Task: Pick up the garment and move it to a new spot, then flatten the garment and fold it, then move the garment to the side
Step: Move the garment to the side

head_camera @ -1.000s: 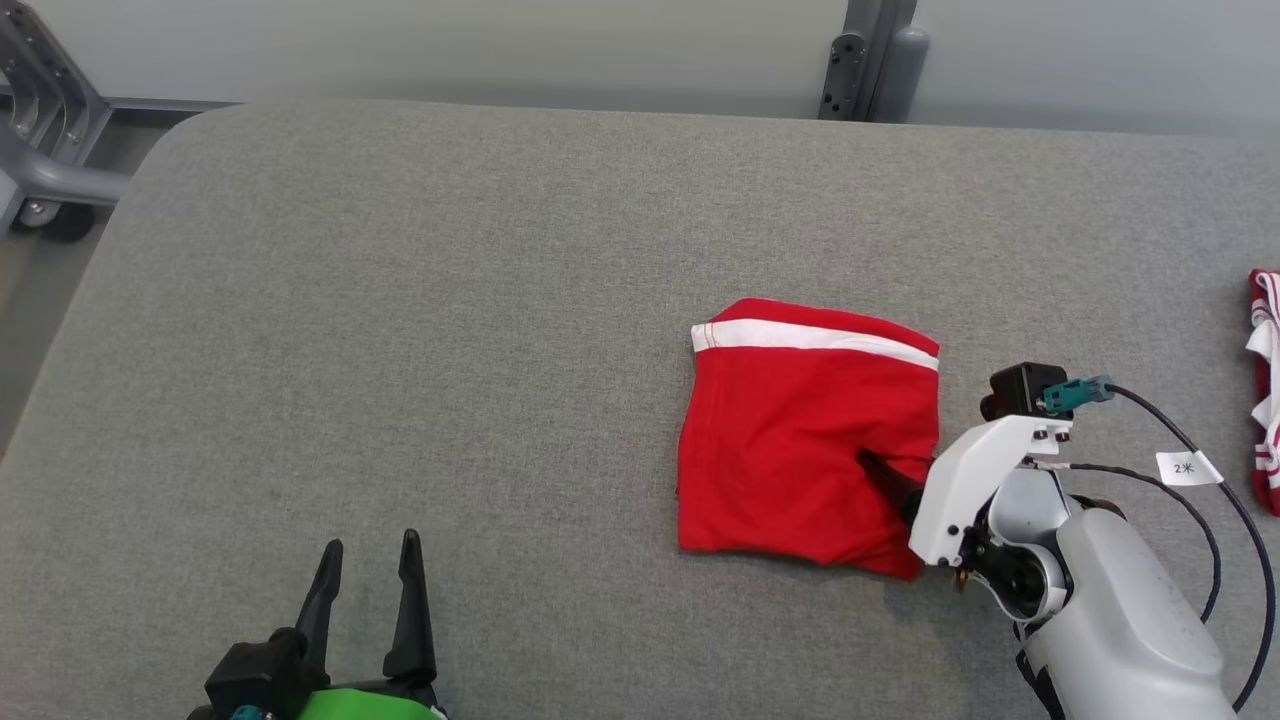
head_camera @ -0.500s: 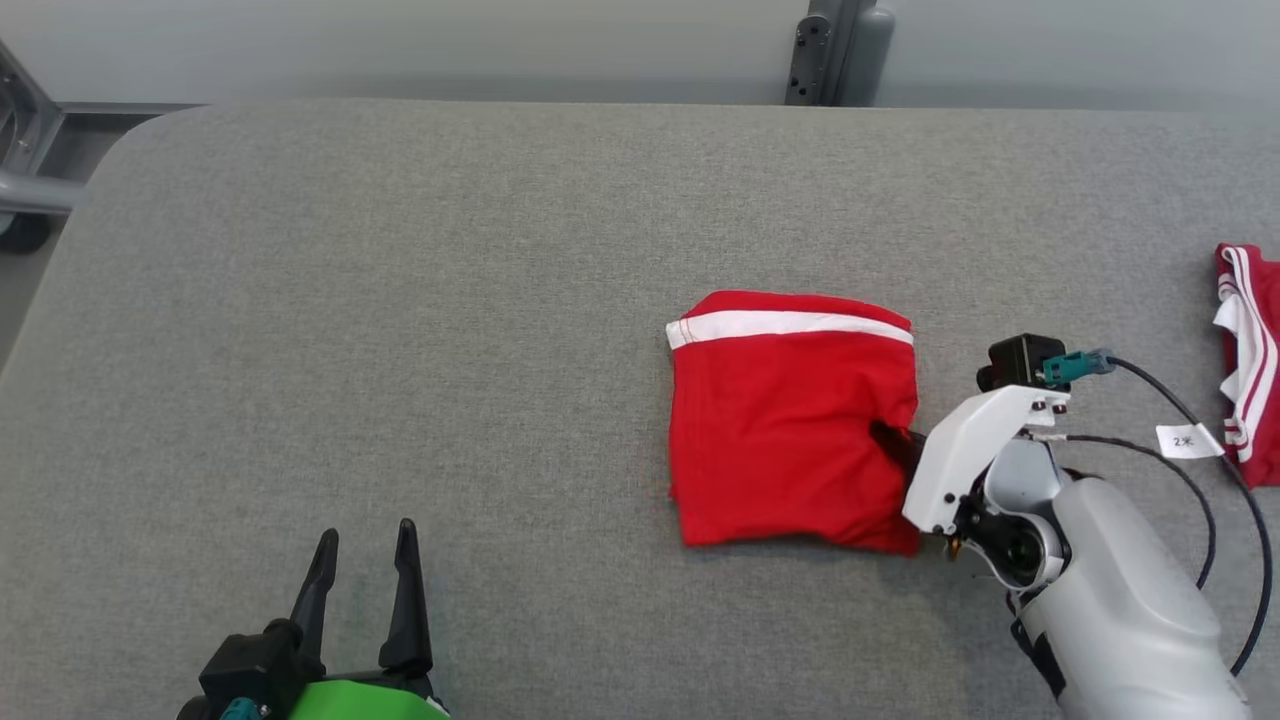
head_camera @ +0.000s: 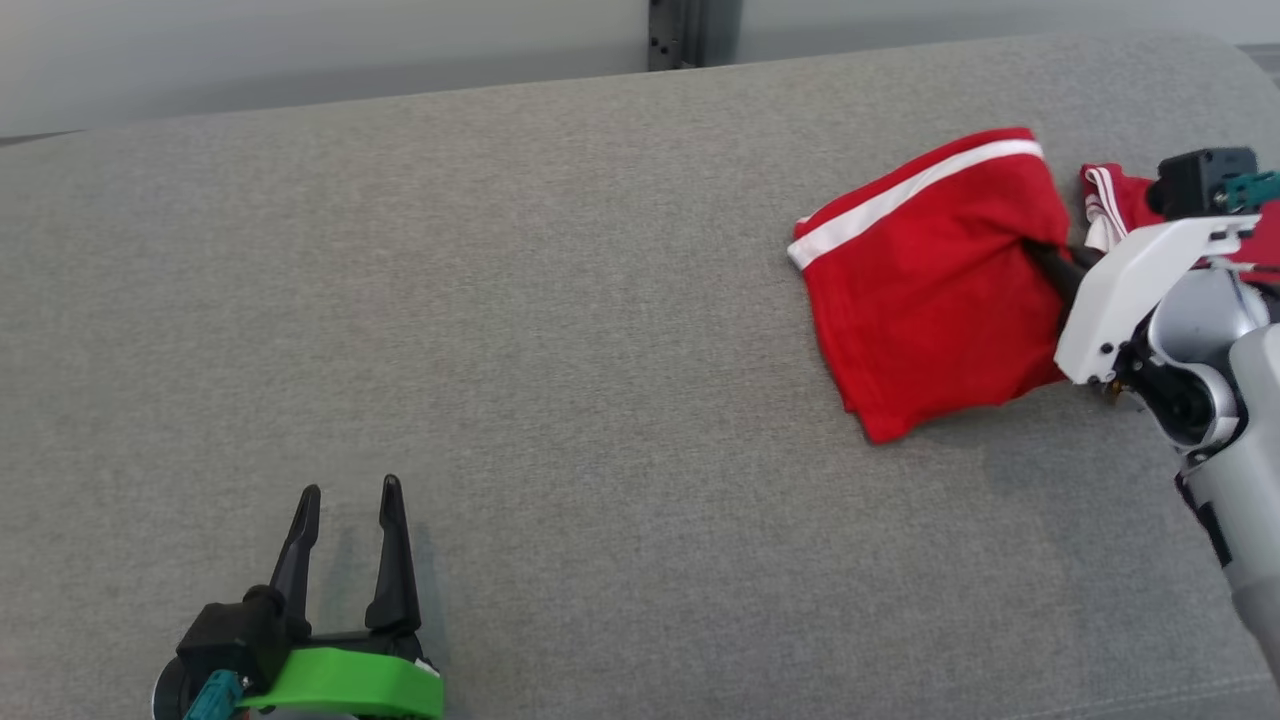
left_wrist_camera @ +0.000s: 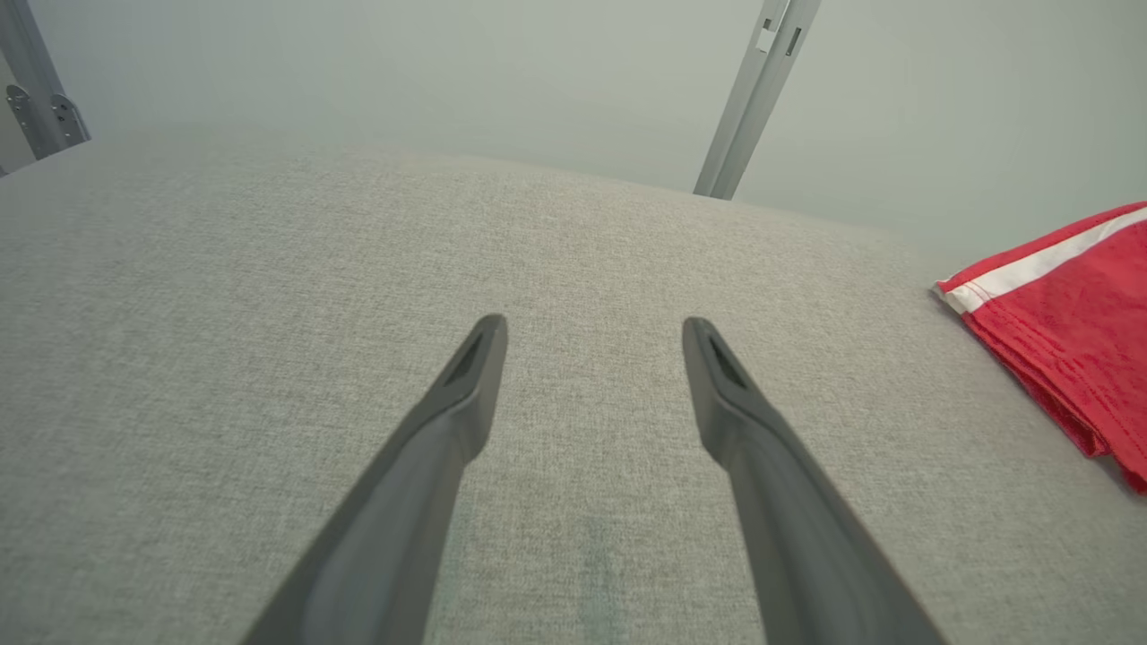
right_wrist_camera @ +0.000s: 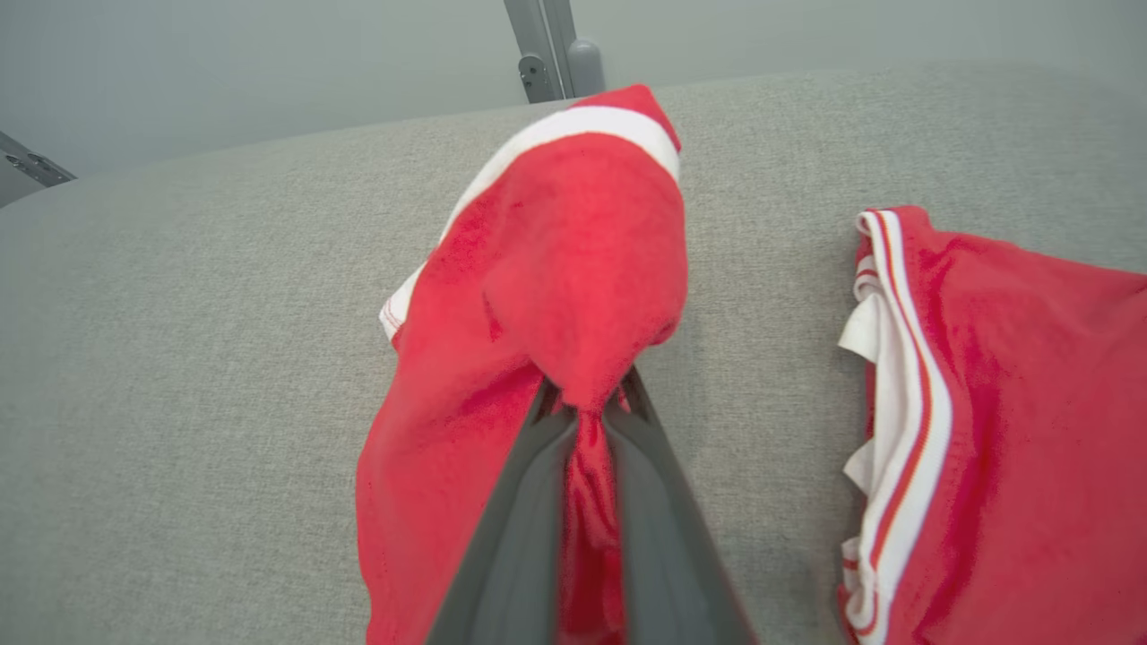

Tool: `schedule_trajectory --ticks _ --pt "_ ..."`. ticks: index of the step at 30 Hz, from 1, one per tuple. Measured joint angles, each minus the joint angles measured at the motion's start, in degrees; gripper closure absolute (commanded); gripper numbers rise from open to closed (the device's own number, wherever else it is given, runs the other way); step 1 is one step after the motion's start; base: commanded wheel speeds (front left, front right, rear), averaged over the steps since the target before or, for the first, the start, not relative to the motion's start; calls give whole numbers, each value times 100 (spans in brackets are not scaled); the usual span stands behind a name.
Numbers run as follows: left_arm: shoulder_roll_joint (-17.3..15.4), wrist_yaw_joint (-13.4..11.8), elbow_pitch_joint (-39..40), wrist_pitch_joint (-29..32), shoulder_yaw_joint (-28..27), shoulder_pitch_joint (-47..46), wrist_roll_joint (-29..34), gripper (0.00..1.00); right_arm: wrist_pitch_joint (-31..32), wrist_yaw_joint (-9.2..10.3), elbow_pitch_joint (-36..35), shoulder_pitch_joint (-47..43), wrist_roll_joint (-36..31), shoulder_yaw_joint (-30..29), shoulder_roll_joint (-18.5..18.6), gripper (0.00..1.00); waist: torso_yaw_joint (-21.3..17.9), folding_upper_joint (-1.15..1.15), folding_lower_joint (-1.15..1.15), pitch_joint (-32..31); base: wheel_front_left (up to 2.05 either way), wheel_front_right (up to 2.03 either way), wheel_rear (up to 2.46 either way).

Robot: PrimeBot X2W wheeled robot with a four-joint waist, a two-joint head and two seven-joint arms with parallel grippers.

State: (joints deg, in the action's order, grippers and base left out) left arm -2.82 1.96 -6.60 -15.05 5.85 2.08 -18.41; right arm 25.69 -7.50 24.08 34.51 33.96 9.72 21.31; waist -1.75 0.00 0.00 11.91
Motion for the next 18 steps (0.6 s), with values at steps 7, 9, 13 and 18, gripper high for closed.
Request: schedule_trajectory --ticks 7,9,13,18 --pt "3 79 -18 0 -35 -229 178 0 179 0 -27 407 -34 -289 434 100 -542 0 0 300 0 0 0" --pt "3 109 -36 0 -54 -267 225 0 204 0 -8 469 -42 -399 515 100 -653 0 0 392 0 0 0" --pt "3 165 -80 0 -70 -326 349 0 201 0 143 616 -111 -564 689 100 -810 0 0 594 0 0 0" --pt "2 220 -116 0 -53 -414 435 0 -158 0 519 894 -474 -615 939 52 -873 0 0 819 0 0 0"
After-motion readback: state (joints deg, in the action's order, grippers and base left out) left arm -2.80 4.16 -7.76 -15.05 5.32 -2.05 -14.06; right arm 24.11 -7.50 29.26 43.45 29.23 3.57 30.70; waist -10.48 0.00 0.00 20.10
